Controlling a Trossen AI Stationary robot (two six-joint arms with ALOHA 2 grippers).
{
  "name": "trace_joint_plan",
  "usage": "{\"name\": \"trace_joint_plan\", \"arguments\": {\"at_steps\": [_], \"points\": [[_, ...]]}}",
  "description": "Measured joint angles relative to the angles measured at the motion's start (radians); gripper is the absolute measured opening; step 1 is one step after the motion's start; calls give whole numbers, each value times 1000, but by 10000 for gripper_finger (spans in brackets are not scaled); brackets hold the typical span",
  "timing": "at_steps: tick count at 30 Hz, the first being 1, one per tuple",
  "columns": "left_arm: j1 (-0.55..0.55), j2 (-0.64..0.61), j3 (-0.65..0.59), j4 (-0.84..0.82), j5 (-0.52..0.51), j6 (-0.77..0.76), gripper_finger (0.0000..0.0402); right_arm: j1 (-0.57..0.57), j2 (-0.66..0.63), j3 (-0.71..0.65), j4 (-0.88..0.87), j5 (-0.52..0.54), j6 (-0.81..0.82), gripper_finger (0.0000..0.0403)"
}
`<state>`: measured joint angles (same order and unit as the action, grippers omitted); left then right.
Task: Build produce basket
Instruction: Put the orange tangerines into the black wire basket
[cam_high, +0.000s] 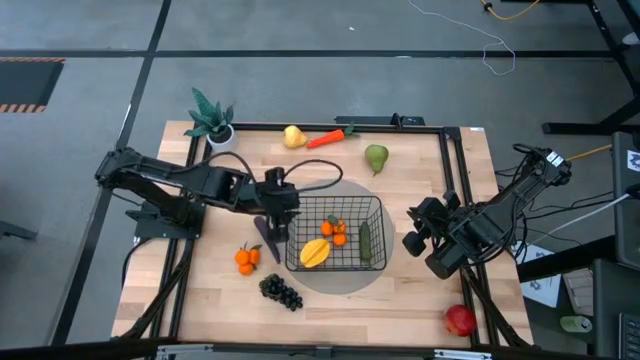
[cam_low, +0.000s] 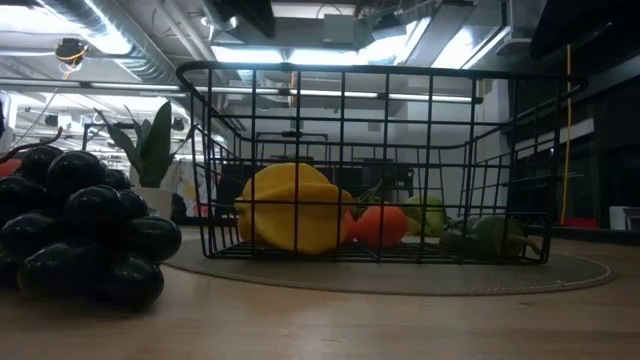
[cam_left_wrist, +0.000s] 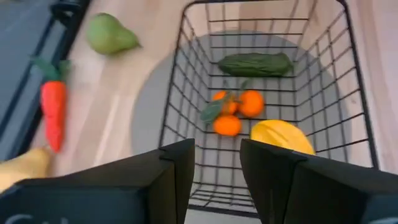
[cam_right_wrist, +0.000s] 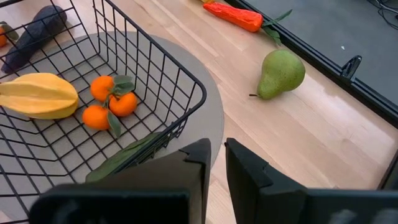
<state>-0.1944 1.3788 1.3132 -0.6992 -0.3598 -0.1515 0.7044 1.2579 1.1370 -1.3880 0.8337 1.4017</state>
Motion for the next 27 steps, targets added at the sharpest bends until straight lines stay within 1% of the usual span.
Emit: {"name": "trace_joint_plan", "arguments": {"at_steps": [3,5,6,7,12,17,21,24,27], "points": [[2,-22,-5,-126,-22,-50,115,0,0,0,0,0,0,43],[2,-28,-1,-184,-24,-125,115,0,0,0,1,-2,0,43],[-2,-35,-3,-243,-21,-166,115,0,0,0,0,-5,0,43],[-11,-41,-3,-301,-22,-211,115,0,0,0,0,-12,0,43],[-72,-40,-18,-467,-13,-403,115,0,1,0,0,-17,0,43],[-152,-40,-78,-500,13,-492,115,0,1,0,0,-17,0,43],[-203,-40,-141,-481,-13,-600,115,0,1,0,0,-16,0,43],[-227,-40,-198,-417,-14,-686,114,0,1,0,0,-16,0,43],[-239,-40,-256,-348,41,-771,114,0,1,0,-1,-16,-6,43]]}}
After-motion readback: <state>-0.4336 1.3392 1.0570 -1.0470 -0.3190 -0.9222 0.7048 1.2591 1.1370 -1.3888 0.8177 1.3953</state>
